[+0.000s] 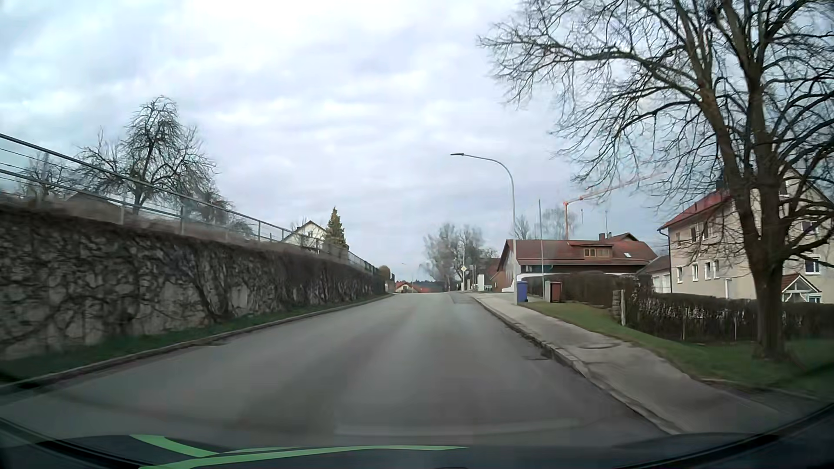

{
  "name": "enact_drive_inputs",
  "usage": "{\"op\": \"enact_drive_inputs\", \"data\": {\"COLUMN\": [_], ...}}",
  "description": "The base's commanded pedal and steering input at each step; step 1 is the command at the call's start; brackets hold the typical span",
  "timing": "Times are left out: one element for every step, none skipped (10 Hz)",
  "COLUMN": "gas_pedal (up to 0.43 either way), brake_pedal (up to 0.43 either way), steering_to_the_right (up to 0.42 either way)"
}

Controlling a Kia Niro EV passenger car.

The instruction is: Follow the waypoints while adhering to traffic rules and regulations

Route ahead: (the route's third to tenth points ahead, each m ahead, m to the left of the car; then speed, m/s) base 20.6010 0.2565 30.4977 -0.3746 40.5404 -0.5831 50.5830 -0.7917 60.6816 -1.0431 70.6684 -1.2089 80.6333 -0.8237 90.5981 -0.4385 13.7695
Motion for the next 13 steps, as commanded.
{"op": "enact_drive_inputs", "data": {"gas_pedal": [0.177, 0.177, 0.177, 0.177, 0.177, 0.177, 0.177, 0.177, 0.177, 0.177, 0.177, 0.177, 0.177], "brake_pedal": [0.0, 0.0, 0.0, 0.0, 0.0, 0.0, 0.0, 0.0, 0.0, 0.0, 0.0, 0.0, 0.0], "steering_to_the_right": [0.017, 0.017, 0.017, 0.017, 0.017, 0.017, 0.017, 0.017, 0.017, 0.016, 0.014, 0.012, 0.011]}}
